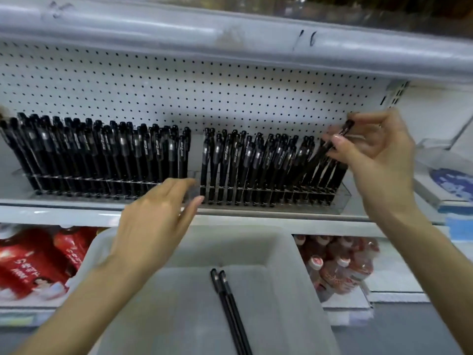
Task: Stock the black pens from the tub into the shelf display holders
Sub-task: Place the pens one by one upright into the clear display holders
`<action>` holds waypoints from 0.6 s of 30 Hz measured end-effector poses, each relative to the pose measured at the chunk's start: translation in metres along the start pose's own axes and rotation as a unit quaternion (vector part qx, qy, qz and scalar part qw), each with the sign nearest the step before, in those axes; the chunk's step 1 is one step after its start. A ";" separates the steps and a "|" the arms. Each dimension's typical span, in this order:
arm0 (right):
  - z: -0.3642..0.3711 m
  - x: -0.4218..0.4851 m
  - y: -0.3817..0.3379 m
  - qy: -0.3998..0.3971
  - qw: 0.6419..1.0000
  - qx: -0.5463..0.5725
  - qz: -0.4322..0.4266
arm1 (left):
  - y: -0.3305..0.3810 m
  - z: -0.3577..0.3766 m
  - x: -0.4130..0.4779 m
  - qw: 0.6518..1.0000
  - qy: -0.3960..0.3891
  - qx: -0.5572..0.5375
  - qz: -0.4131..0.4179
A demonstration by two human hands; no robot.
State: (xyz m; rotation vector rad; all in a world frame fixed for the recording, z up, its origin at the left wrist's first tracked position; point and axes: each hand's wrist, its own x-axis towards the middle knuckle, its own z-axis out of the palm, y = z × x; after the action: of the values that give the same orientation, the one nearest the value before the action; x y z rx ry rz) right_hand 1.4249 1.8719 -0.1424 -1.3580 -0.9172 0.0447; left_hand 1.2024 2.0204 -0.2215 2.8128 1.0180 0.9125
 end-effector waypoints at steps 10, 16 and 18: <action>0.012 0.007 0.038 -0.028 0.995 -0.084 -0.040 | -0.006 0.027 -0.003 0.997 -0.029 0.066 0.025; 0.012 0.014 0.049 -0.016 0.991 -0.136 -0.007 | -0.008 0.027 -0.003 0.996 -0.041 0.075 0.031; 0.013 0.016 0.048 -0.017 0.990 -0.143 0.002 | -0.008 0.029 -0.003 0.996 -0.048 0.066 0.026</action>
State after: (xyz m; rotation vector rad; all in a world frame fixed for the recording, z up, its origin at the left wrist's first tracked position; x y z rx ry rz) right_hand 1.4502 1.9031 -0.1751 -1.6297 -0.9766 -0.0623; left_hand 1.2109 2.0300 -0.2486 2.9720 1.0331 0.7309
